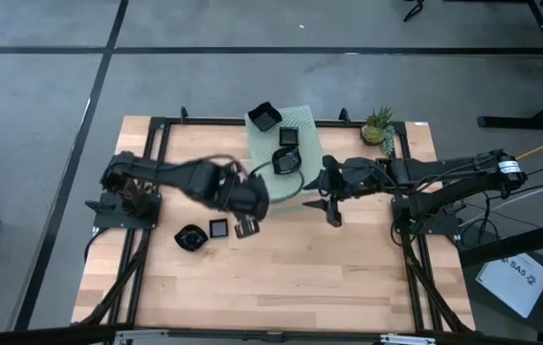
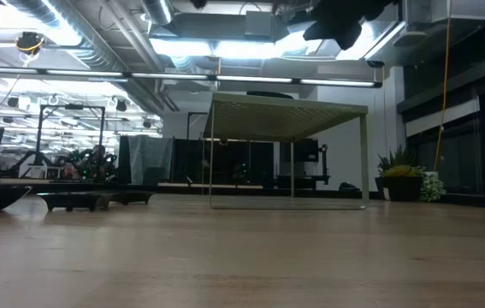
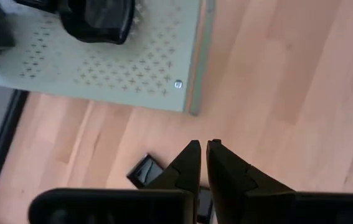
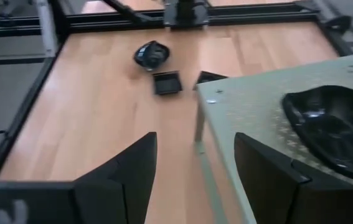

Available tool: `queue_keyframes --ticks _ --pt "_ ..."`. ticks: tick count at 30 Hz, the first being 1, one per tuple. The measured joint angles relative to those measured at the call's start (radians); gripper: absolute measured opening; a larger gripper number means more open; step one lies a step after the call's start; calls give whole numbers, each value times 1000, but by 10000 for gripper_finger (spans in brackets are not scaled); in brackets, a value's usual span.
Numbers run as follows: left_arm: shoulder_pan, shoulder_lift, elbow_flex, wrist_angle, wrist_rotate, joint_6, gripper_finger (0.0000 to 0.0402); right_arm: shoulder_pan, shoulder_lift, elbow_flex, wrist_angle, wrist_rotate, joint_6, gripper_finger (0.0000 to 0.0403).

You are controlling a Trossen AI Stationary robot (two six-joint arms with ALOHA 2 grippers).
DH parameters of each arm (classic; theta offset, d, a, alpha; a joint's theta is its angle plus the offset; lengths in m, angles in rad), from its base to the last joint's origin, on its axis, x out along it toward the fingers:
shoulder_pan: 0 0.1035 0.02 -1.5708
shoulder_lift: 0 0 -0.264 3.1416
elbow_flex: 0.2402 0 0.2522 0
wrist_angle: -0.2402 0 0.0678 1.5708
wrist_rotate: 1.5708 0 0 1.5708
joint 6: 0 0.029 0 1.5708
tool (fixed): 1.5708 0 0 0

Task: Pick & Place Mini shaped plates
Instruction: Stack the black leaf shaped plate on top of the black leaf shape plates on the shelf

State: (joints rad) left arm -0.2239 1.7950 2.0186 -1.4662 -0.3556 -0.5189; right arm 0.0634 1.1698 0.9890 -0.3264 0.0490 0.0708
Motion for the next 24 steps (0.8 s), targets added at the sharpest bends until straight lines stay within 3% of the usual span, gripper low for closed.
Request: queue_keyframes --ticks 3,7,14,18,24 --pt "-68 0 0 17 -88 -107 22 15 0 0 0 -25 0 212" --pt "-126 0 0 83 -118 -140 22 37 0 0 0 -25 0 212" --pt "-148 1 0 143 -86 -97 22 54 0 0 0 -26 3 212" --pt "-138 1 0 140 5 -66 22 54 0 0 2 -27 10 212" --pt "-177 2 0 -27 18 -175 13 54 0 0 0 -77 82 212"
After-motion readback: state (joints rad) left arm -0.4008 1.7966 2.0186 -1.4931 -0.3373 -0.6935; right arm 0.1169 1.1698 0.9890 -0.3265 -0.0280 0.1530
